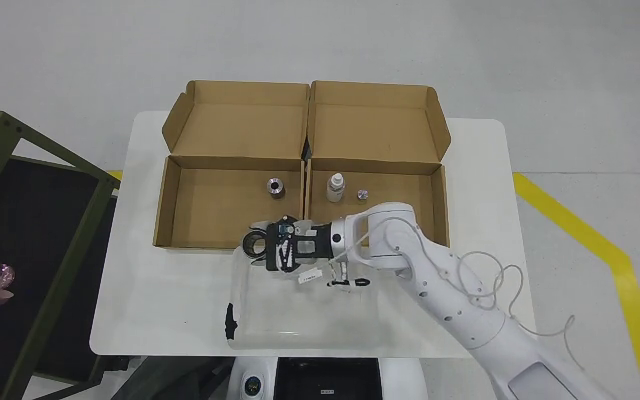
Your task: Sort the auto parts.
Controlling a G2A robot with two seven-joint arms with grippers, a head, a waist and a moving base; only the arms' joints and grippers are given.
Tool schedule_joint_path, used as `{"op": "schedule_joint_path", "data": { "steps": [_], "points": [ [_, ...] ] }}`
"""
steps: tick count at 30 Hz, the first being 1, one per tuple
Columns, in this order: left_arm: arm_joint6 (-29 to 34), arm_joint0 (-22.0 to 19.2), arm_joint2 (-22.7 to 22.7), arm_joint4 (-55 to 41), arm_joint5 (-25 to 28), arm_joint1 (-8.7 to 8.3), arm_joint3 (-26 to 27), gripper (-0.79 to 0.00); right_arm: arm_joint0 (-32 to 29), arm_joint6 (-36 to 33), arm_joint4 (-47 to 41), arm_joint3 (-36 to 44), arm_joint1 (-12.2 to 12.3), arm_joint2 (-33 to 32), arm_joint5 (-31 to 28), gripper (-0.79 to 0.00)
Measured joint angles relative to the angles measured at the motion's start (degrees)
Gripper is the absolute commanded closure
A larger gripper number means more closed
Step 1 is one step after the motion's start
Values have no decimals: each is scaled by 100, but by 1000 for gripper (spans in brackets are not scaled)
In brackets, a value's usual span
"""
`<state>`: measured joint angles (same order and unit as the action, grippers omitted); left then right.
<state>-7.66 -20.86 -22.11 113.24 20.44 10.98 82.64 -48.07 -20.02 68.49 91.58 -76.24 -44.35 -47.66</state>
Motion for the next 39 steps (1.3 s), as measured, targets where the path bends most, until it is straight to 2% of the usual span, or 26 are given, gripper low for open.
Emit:
{"op": "schedule_joint_path", "data": {
  "steps": [11,32,37,39],
  "points": [
    [0,0,0,0,0,0,0,-785,671,69,25,-995,-220,299,364,0],
    [0,0,0,0,0,0,0,-785,1231,-185,309,-2089,-566,800,798,0],
    [0,0,0,0,0,0,0,-785,1313,-299,356,-2265,-640,891,839,-49],
    [0,0,0,0,0,0,0,-785,1337,-331,358,-2326,-668,919,840,-99]
  ]
}}
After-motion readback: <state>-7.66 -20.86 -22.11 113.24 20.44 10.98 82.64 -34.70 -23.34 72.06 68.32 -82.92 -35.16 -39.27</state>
